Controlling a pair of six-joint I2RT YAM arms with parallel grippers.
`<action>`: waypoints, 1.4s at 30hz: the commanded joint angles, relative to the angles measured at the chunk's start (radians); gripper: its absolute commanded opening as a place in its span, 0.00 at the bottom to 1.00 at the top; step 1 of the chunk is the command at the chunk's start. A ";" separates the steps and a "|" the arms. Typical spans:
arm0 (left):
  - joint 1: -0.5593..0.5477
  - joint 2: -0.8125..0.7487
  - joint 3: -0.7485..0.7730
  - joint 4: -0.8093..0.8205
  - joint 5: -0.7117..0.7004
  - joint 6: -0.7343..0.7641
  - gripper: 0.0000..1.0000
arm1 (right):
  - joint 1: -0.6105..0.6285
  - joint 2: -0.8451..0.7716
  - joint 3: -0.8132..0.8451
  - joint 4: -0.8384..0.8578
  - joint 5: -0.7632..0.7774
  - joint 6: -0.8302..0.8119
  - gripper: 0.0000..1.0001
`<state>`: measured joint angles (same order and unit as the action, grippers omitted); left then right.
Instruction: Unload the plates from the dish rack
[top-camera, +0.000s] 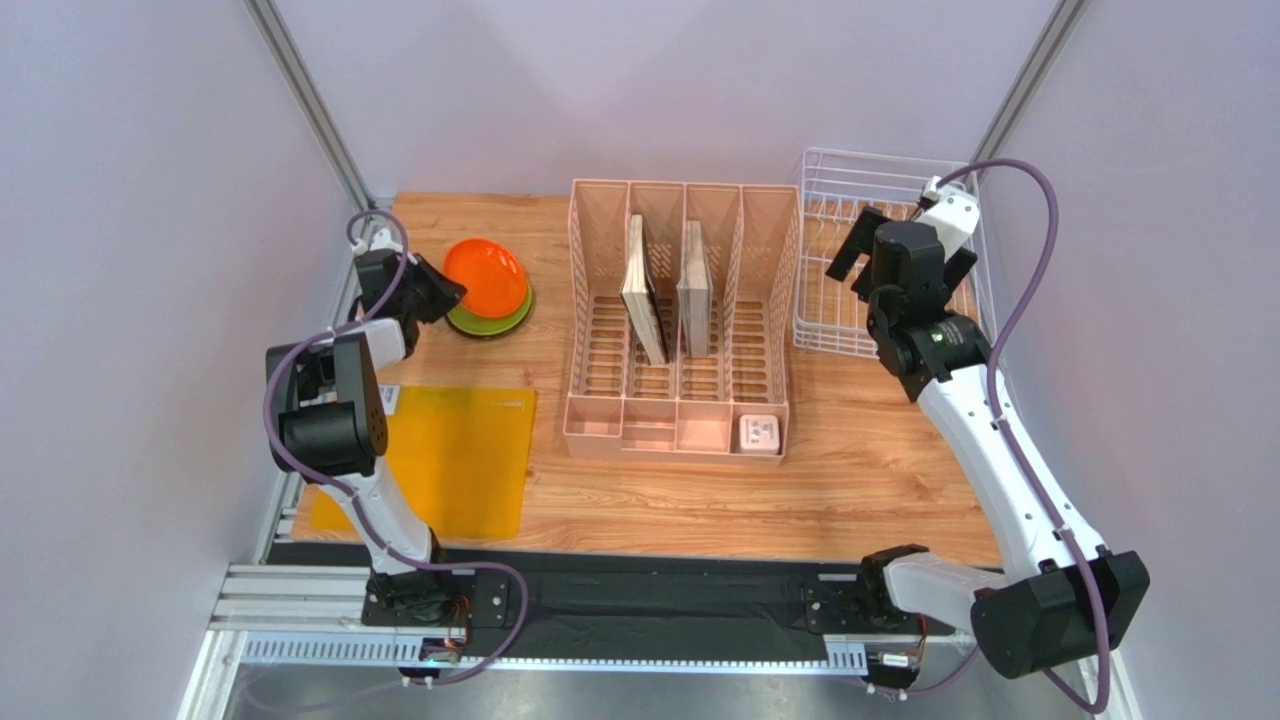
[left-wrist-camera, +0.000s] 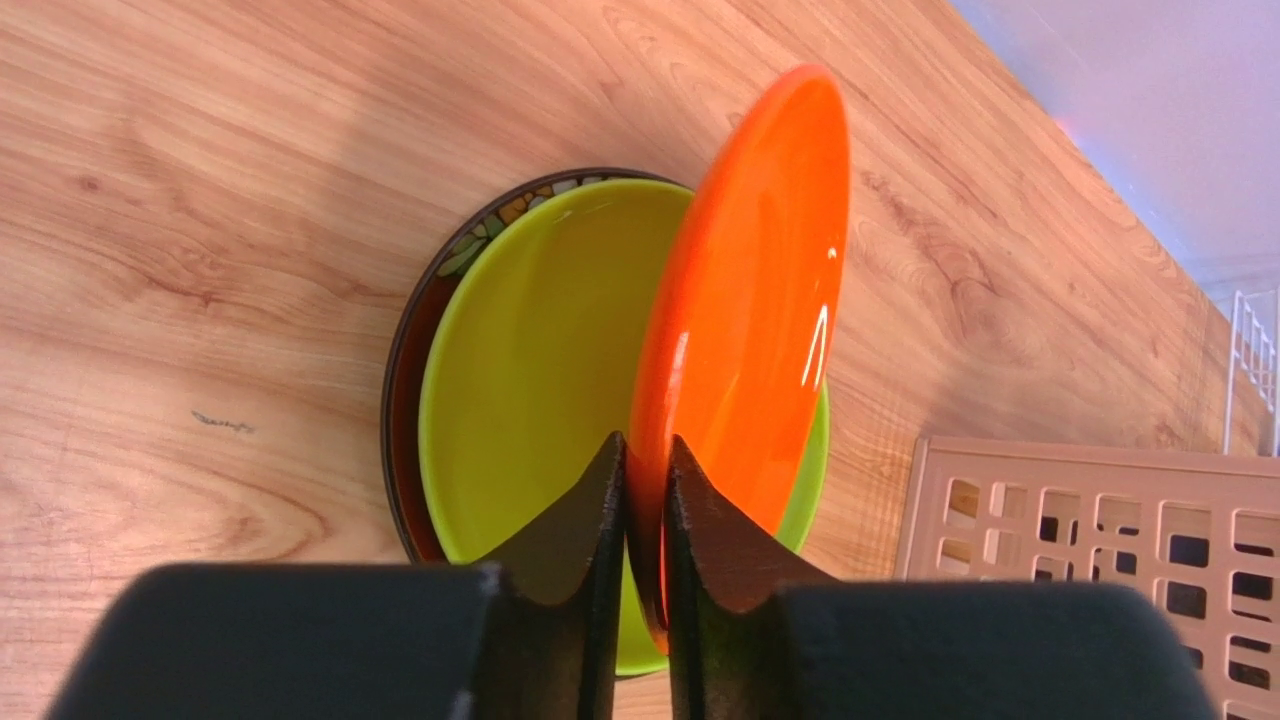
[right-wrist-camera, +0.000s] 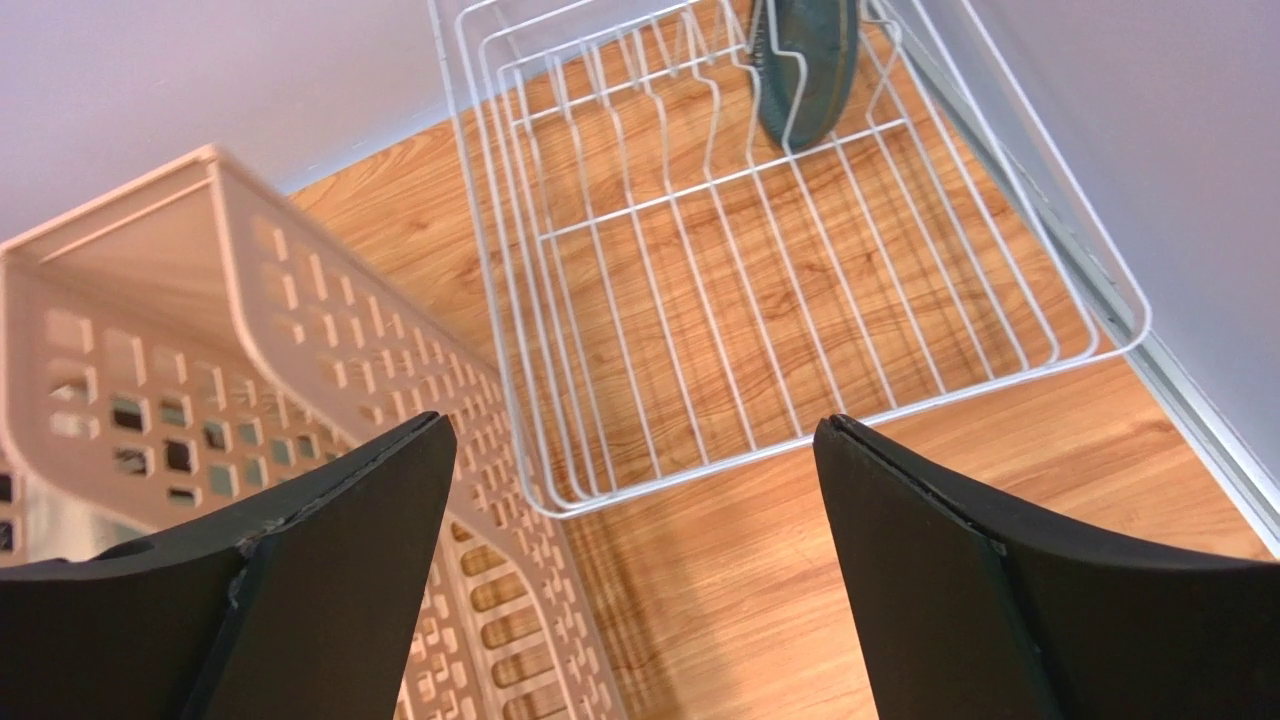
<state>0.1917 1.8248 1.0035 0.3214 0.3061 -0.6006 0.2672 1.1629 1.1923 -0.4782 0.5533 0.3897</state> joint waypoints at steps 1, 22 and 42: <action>0.005 0.008 0.038 -0.087 0.041 0.012 0.22 | -0.046 0.029 0.058 0.066 0.031 -0.006 0.97; 0.022 -0.103 -0.025 -0.212 0.050 0.094 0.72 | -0.335 0.461 0.351 0.073 -0.062 -0.040 0.97; 0.009 -0.459 -0.198 -0.139 0.283 0.094 0.81 | -0.485 1.096 0.964 -0.052 -0.270 -0.150 0.70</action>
<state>0.2043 1.3968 0.8040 0.1543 0.5236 -0.4961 -0.2077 2.2261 2.0480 -0.5045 0.3077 0.2825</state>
